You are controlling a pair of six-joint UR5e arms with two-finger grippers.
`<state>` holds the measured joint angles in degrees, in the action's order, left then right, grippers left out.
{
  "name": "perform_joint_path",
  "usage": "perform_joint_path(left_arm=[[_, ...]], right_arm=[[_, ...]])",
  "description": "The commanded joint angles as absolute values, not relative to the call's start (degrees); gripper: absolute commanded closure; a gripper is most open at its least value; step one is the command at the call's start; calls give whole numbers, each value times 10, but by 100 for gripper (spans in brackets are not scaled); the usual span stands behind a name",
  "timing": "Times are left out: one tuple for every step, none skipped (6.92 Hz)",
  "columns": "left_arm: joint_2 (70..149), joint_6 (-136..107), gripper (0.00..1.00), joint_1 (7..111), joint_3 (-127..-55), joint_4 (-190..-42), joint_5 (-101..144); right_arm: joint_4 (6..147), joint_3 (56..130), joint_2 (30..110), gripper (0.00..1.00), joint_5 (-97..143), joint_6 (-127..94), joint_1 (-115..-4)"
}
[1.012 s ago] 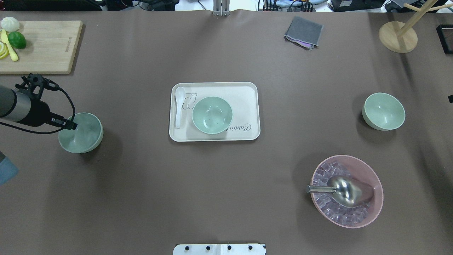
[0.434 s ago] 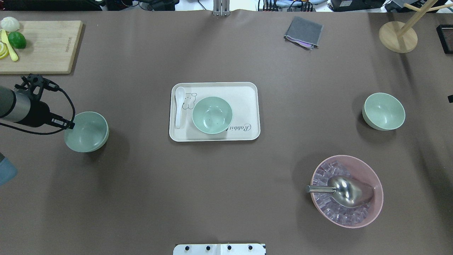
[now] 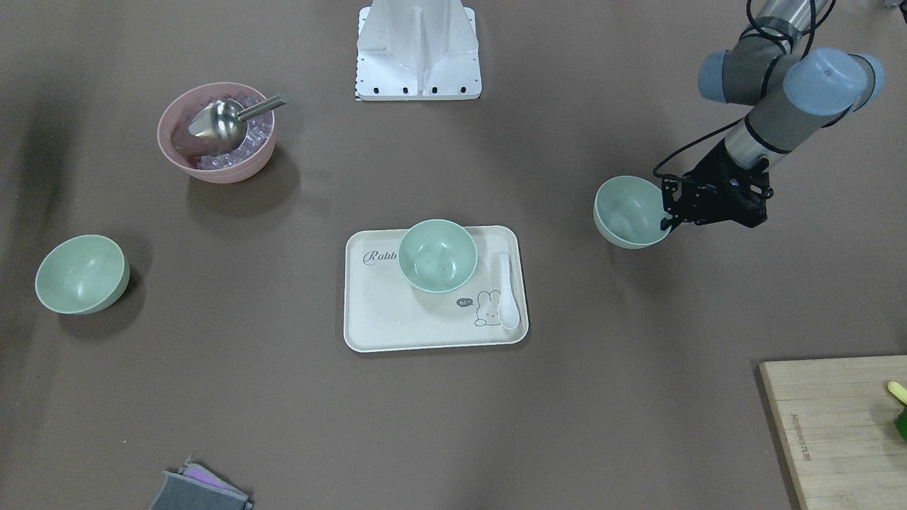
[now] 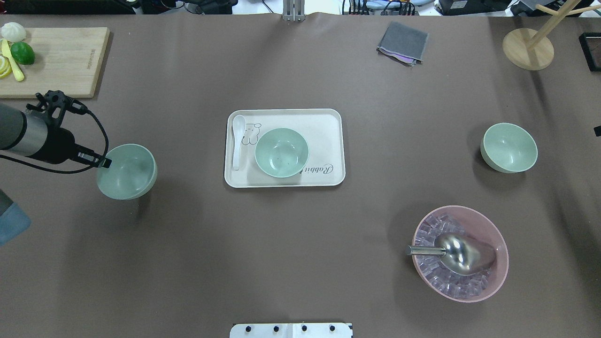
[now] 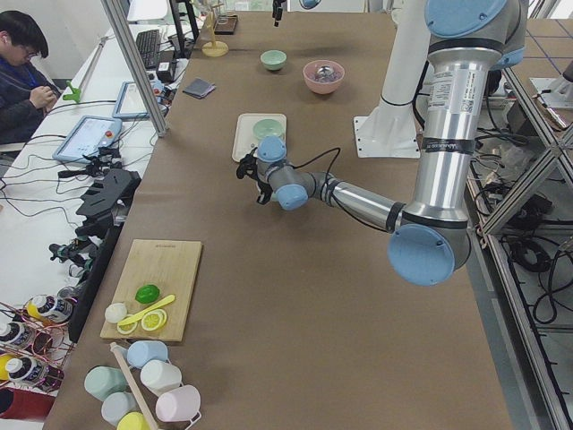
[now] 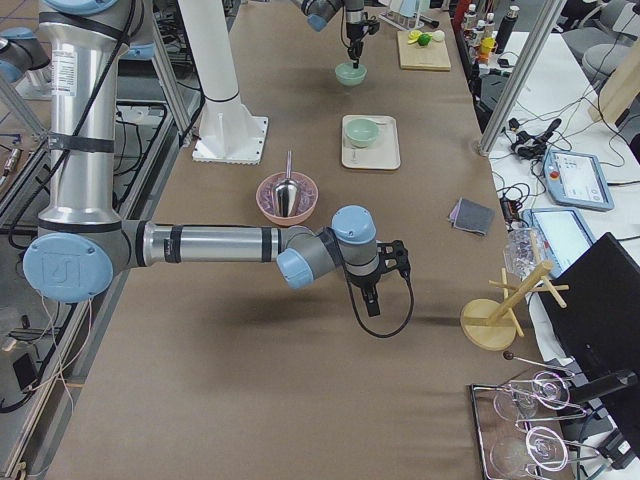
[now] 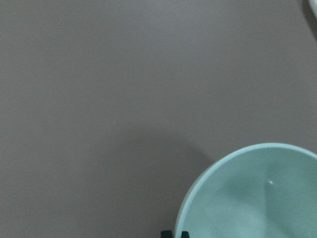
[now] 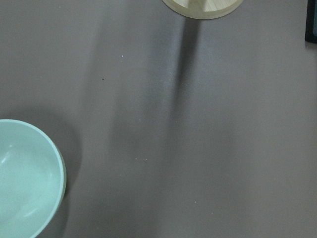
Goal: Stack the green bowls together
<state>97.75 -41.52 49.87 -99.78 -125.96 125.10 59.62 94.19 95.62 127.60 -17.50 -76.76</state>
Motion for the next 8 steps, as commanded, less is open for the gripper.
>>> perform_joint_path(left_arm=[[1065, -497, 100, 468, -1000, -1205, 1247], [1129, -543, 100, 451, -1000, -1152, 1233], [1177, -564, 100, 420, -993, -1106, 1226], [1225, -591, 100, 399, -974, -1080, 1181], [1263, -608, 100, 390, -933, -1074, 1173], [1300, -626, 100, 388, -892, -1074, 1160], [1313, -628, 100, 382, -868, -1076, 1140], [1313, -628, 100, 376, -865, -1076, 1137]], right_arm=[[566, 932, 964, 0, 1275, -180, -767], [566, 932, 964, 0, 1275, -180, -767], [566, 932, 964, 0, 1276, -181, -767], [566, 932, 964, 0, 1276, -180, -767], [566, 932, 964, 0, 1277, -181, -766], [566, 932, 963, 0, 1276, -181, -766], [566, 932, 962, 0, 1277, -181, -766], [567, 931, 961, 0, 1278, -181, -766]])
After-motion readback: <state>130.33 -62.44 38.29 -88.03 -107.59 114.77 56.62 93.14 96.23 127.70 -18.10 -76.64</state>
